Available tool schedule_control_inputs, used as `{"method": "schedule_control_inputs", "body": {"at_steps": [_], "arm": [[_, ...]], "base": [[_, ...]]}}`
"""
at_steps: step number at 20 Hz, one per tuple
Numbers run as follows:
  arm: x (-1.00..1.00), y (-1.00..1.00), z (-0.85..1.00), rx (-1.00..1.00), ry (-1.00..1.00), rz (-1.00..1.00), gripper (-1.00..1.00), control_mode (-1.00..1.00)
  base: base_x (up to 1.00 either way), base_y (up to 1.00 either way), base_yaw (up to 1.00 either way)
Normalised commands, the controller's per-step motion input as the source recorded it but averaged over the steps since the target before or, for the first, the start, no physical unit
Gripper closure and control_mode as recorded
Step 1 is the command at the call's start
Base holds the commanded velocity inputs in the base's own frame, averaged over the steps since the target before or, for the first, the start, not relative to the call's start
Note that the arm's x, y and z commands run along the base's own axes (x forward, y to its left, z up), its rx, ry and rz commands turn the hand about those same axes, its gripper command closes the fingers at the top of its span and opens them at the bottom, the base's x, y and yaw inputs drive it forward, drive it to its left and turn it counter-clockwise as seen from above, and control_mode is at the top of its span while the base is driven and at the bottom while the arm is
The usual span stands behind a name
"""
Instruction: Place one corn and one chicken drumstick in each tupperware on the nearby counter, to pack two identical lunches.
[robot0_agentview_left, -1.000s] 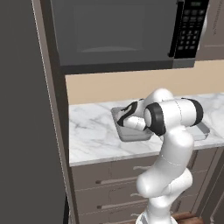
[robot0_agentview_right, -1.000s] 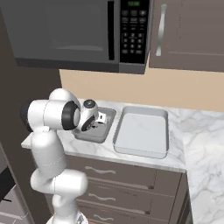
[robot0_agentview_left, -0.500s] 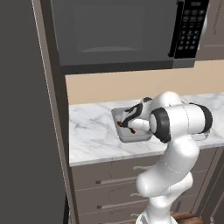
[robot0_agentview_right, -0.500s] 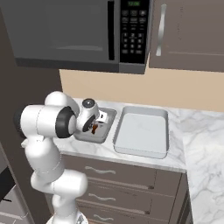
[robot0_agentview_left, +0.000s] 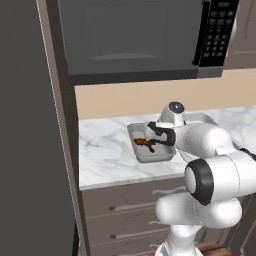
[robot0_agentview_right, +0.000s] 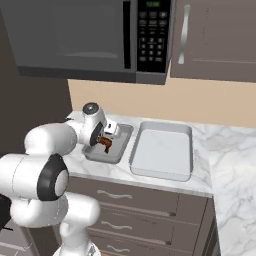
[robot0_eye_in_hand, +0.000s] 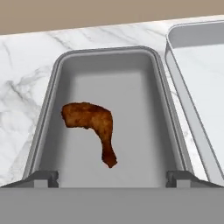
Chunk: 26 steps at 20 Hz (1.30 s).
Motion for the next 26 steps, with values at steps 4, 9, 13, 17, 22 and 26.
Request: {"method": "schedule_control_inputs", "body": {"at_steps": [4,9,13,17,22,26], "arm": [[-1.0,-0.08,0.27,0.0,-0.07,0.0,-1.0,-1.0],[-1.0,-0.15,0.24,0.0,-0.15,0.04,-1.0,-1.0],[-1.0,-0.07,0.41,0.0,-0.15,0.02,-1.0,-1.0],[-1.0,0.0,0.51,0.0,-0.13,0.0,-1.0,-1.0],[-0.98,0.0,0.51,-0.01,-0.13,0.0,-1.0,-1.0],[-0.93,0.0,0.32,-0.02,-0.03,0.0,-1.0,-1.0]], "base": [[0.0,0.0,0.0],[0.0,0.0,0.0],[0.0,0.0,0.0],[0.0,0.0,0.0],[0.0,0.0,0.0],[0.0,0.0,0.0]]}}
